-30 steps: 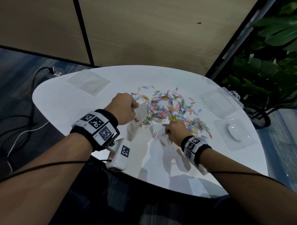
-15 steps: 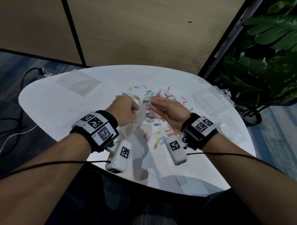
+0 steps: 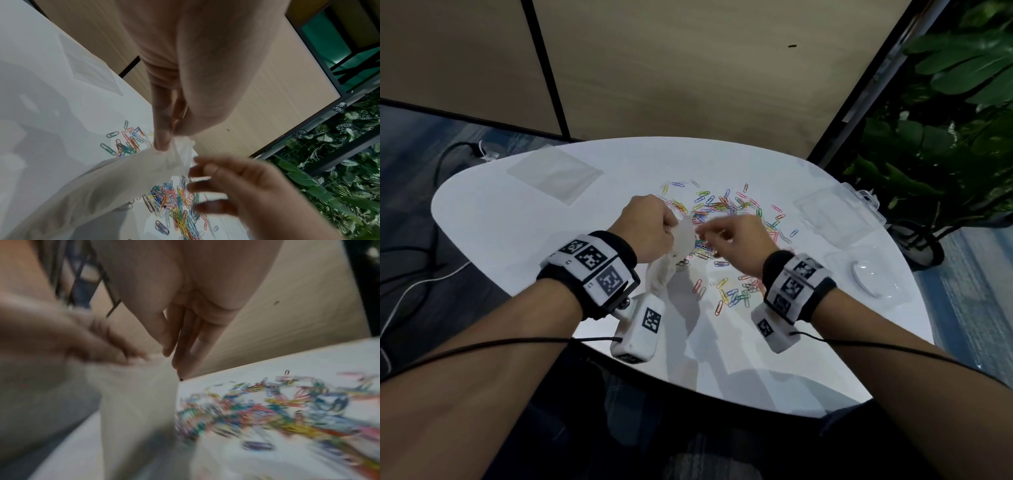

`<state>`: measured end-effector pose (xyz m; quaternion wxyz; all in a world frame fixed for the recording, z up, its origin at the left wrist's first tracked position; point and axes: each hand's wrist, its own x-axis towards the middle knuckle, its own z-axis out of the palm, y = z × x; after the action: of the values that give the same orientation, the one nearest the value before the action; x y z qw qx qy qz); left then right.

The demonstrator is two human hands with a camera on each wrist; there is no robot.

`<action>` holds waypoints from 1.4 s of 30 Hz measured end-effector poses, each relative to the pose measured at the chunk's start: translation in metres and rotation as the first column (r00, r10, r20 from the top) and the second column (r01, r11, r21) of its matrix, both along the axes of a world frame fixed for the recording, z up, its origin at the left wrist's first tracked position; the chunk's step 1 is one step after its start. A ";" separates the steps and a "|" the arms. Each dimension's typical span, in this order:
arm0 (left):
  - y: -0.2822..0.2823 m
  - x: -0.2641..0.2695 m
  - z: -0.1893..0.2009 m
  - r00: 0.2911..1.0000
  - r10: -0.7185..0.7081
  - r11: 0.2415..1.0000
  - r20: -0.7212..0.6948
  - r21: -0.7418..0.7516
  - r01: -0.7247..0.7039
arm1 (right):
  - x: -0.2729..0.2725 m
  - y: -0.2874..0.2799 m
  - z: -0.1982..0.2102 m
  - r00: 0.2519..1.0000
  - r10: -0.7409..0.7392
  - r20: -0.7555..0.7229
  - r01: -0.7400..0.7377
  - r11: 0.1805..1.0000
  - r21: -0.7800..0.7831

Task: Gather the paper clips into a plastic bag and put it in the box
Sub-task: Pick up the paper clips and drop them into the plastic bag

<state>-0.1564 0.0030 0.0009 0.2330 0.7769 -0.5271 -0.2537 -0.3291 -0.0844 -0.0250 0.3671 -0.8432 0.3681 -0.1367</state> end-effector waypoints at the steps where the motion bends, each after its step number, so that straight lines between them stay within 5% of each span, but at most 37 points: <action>1: 0.001 0.000 0.001 1.000 0.000 1.000 -0.003 0.004 0.000 | -0.003 0.006 -0.012 0.972 0.125 -0.197 -0.144 0.986 -0.085; 3: 0.001 0.001 0.001 1.000 0.003 1.000 -0.014 0.005 -0.003 | -0.014 0.028 -0.042 0.758 0.373 -0.535 -0.459 0.888 -0.030; 5: 0.002 0.001 0.001 1.000 -0.001 1.000 -0.016 -0.003 0.001 | -0.033 0.051 -0.072 0.543 0.468 -0.697 -0.658 0.753 -0.007; 7: 0.002 0.002 0.002 1.000 -0.004 1.000 -0.007 -0.004 0.004 | -0.060 0.059 -0.095 0.483 0.430 -0.763 -0.731 0.678 -0.080; 14: 0.000 -0.007 0.006 1.000 -0.025 0.999 -0.006 0.020 0.026 | -0.118 0.016 -0.123 0.619 0.163 -0.768 -0.665 0.629 -0.403; 20: -0.004 -0.015 0.002 0.998 -0.060 0.997 0.012 0.049 0.059 | -0.106 -0.025 -0.117 0.595 -0.037 -0.803 -0.420 0.838 -0.350; 24: -0.006 -0.014 0.001 0.995 -0.088 0.994 0.041 0.072 0.085 | -0.086 -0.037 -0.104 0.743 -0.002 -0.669 -0.319 0.878 -0.358; 28: -0.009 -0.015 0.000 0.991 -0.123 0.989 0.058 0.086 0.118 | -0.076 -0.046 -0.089 0.790 -0.100 -0.605 -0.129 0.937 -0.323; 31: -0.010 -0.019 -0.001 0.989 -0.131 0.989 0.069 0.081 0.125 | -0.084 -0.058 -0.073 0.857 -0.302 -0.417 0.244 0.952 -0.186; 34: -0.012 -0.022 -0.001 0.992 -0.116 0.991 0.047 0.074 0.112 | -0.092 -0.067 -0.052 0.839 -0.518 -0.170 0.544 0.810 0.217; 37: -0.013 -0.023 -0.002 0.994 -0.105 0.993 0.023 0.063 0.103 | -0.082 -0.058 -0.023 0.757 -0.641 0.130 0.402 0.613 0.680; 42: -0.014 -0.028 -0.004 0.996 -0.083 0.995 -0.013 0.049 0.083 | -0.038 -0.018 0.012 0.755 -0.595 0.277 0.040 0.463 0.885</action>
<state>-0.1845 -0.0114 -0.0031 0.2056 0.7585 -0.5512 -0.2804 -0.3674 -0.1023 -0.0131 0.7791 -0.3906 0.4217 -0.2500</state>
